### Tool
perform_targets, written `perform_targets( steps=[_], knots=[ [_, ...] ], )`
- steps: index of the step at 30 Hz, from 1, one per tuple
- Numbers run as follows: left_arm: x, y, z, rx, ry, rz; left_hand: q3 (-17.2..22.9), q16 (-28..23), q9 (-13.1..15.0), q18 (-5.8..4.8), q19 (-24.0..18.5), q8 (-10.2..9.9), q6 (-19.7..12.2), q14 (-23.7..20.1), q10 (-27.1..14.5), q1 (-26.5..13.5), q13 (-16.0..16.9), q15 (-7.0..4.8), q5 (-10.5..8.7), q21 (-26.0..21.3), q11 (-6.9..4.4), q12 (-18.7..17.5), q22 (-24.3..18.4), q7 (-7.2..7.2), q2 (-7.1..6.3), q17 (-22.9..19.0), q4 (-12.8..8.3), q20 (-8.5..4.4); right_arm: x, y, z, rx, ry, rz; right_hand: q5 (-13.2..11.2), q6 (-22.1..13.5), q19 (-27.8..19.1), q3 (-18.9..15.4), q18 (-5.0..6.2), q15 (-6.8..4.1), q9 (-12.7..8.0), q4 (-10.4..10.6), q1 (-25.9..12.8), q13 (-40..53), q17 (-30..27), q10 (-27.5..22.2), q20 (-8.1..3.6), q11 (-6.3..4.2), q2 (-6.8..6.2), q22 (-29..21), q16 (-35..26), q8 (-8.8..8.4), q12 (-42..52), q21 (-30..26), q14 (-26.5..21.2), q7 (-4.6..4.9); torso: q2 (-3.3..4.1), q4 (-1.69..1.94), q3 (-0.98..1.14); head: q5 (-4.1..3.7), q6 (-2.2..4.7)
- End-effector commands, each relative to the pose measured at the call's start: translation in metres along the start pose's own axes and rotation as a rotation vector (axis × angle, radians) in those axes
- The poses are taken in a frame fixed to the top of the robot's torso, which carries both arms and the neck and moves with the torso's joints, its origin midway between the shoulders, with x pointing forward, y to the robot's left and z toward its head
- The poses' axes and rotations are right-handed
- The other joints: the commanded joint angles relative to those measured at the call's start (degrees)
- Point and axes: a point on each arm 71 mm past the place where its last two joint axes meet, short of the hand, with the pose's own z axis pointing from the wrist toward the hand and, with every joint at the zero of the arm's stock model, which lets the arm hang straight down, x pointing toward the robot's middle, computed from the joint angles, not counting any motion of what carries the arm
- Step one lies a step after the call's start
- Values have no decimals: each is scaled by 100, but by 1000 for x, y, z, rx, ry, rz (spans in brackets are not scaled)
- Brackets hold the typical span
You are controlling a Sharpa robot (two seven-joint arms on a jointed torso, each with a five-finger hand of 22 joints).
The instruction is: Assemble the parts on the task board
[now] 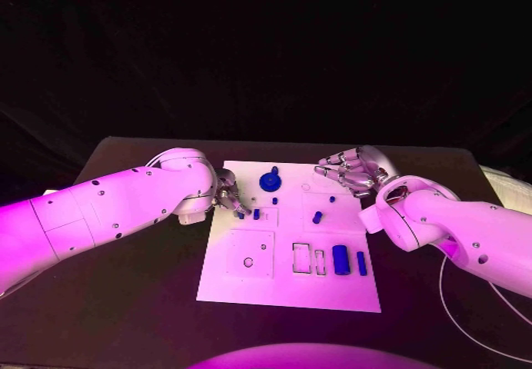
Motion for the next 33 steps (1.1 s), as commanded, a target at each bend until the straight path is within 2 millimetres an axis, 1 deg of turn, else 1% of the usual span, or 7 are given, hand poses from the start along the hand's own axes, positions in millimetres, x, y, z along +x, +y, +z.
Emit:
perform_targets(
  steps=[1,7,16,21,25,26,33],
  knots=[
    [9,-1,2,-6,48,32,-59,17,-2,15,93,2,6,602,50,-65,12,-24,1,24,-8,30,635,40,9,1507,-2,-29,2,1,0,-8,16,-5,28,38,-46,-48,46,-20,6,2,-1,1,0,-29,-6,-7,59,173,-31,-20,0,-29,229,7,1,4,0,-6,-9],
    [8,0,3,-11,45,32,-212,17,-8,9,105,18,45,602,70,-137,29,-32,2,41,-17,49,656,30,-29,1507,23,-36,2,0,0,-8,15,-4,28,38,-46,-48,46,-20,6,2,-1,1,0,-29,-6,-7,59,173,-31,-20,0,-29,229,7,1,1,-1,-4,-12],
    [6,6,3,-24,29,17,-859,17,-27,7,110,40,87,602,37,-444,-71,-38,0,32,-19,-25,670,27,-150,1507,247,-45,3,2,0,-31,20,-25,30,40,-48,-77,47,-19,6,12,-18,-9,-11,-31,-6,-6,45,166,-40,-19,-4,-34,229,6,2,1,-3,-18,-16],
    [5,9,1,-23,22,9,-1209,17,-35,11,108,51,91,602,45,-474,-70,-50,-1,11,-29,-22,664,13,-148,1507,333,-55,3,1,0,-34,20,-30,30,40,-48,-77,47,-19,6,12,-18,-9,-11,-31,-6,-6,45,166,-40,-19,-4,-34,229,6,4,-1,-14,-32,-24],
    [3,10,-1,-16,15,-10,-1419,17,-43,11,110,55,88,602,48,-498,-68,-54,1,4,-34,-20,665,9,-120,1507,365,-61,3,1,0,-35,21,-31,32,40,-48,-82,47,-19,7,14,-21,-4,-9,-28,-6,-6,43,165,-40,-19,4,-35,230,6,6,1,-9,-40,-23],
    [2,10,-2,-14,15,-20,-1474,17,-45,12,109,55,86,602,47,-503,-70,-55,1,-1,-34,-21,664,8,-109,1507,368,-62,3,1,0,-36,21,-31,32,40,-48,-82,47,-19,7,14,-21,-4,-9,-28,-6,-6,43,165,-40,-19,4,-35,230,6,-2,6,-2,-49,-32],
    [-3,10,-6,6,-8,-99,-1614,17,-53,22,94,51,65,602,27,-489,-96,-54,16,-42,-33,-42,638,13,-29,1507,371,-64,3,0,0,-35,22,-32,35,39,-49,-90,48,-19,6,17,-28,-3,-13,-26,-6,-6,40,162,-43,-19,8,-37,229,7,1,3,-5,-53,-40]
  ],
)
